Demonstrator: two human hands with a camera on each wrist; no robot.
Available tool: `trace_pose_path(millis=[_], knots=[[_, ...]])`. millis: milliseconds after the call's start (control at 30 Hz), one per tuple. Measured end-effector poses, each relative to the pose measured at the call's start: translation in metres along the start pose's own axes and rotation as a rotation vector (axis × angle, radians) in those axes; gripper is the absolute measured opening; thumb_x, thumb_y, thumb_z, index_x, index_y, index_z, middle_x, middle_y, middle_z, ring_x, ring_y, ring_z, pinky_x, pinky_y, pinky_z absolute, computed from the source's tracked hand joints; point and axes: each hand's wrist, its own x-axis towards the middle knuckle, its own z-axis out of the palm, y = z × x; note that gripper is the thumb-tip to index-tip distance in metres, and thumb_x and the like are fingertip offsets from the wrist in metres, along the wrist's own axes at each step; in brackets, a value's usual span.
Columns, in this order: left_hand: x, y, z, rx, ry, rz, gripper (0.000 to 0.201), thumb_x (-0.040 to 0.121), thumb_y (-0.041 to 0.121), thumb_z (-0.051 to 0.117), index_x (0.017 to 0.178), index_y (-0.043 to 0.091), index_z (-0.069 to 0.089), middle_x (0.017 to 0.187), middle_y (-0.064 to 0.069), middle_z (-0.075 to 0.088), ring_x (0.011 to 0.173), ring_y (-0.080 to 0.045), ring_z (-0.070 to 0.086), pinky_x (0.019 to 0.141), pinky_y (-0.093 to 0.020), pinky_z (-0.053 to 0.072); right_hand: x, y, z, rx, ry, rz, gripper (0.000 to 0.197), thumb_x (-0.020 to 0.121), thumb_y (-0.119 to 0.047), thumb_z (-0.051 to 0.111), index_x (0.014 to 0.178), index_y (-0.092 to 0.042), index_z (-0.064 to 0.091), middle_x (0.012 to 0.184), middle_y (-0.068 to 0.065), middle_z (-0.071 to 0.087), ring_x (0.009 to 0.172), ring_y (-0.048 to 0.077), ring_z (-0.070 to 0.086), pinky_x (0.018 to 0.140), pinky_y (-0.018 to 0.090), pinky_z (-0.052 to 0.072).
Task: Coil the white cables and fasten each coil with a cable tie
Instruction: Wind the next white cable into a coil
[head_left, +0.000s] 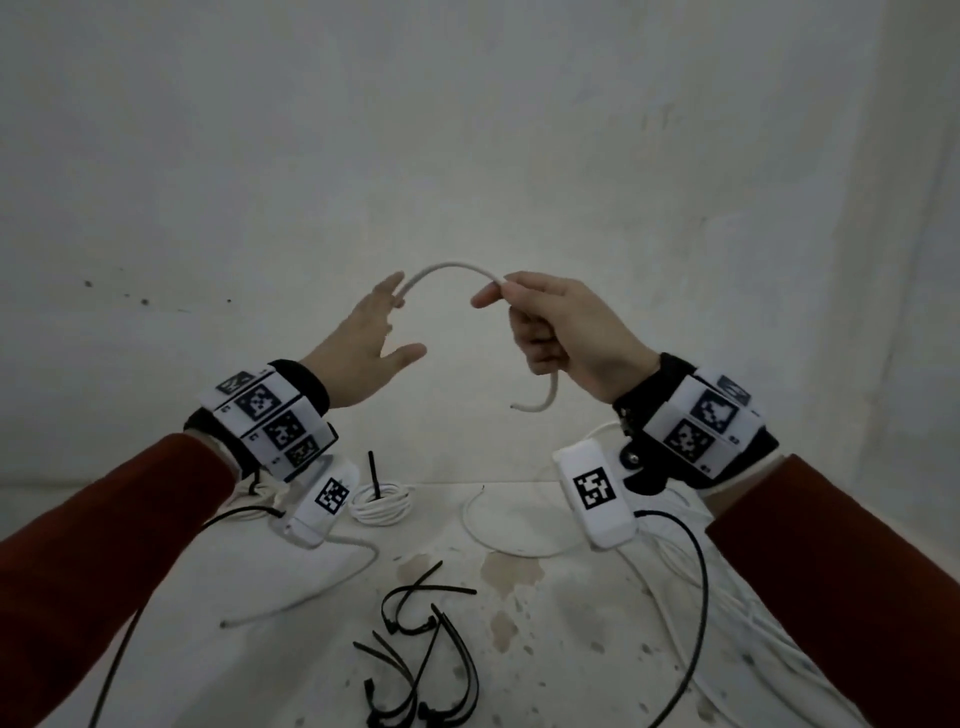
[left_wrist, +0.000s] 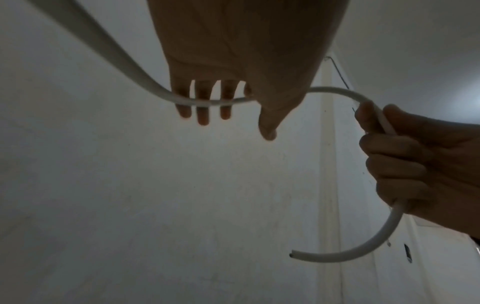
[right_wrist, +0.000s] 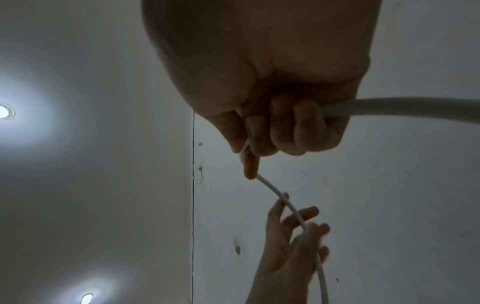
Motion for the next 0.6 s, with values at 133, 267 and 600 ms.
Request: trace_pose_path(millis=[133,267,600], knots=[[0.001,-0.001,-0.004,0.004,0.272,0.127,0.022,0.101,0.018,0.036,0.118,0.008,0.046,0.075,0.006,0.043,0.066,-0.009,0.041,0.068,-0.03,0.033,-0.002,0.003,0.011,-0.053,-0.024,0.0,0.027,0.102,-0.032,0.043,0.098,-0.016,0.065,0.056,-0.002,0.024,0.05,0.014,0.017,0.049,0.027,0.015],[0.004,-0.017,-0.018,0.196,0.383,0.193,0.027,0.102,0.021,0.034,0.096,0.004,0.054,0.072,-0.009,0.044,0.065,-0.024,0.039,0.061,-0.03,0.025,-0.01,0.016,0.002,-0.008,-0.036,0.068,0.033,0.102,-0.03,0.041,0.081,-0.012,0.059,0.052,-0.006,0.025,0.045,0.011,0.019,0.044,0.021,0.019],[0.015,-0.046,-0.034,0.356,0.395,0.059,0.027,0.101,0.02,0.037,0.093,0.002,0.056,0.077,-0.012,0.044,0.068,-0.028,0.043,0.061,-0.039,0.034,-0.052,0.051,-0.032,0.205,-0.205,0.264,0.046,0.094,-0.045,0.038,0.057,-0.018,0.037,0.046,-0.005,0.019,0.043,0.013,0.016,0.053,0.028,0.029]])
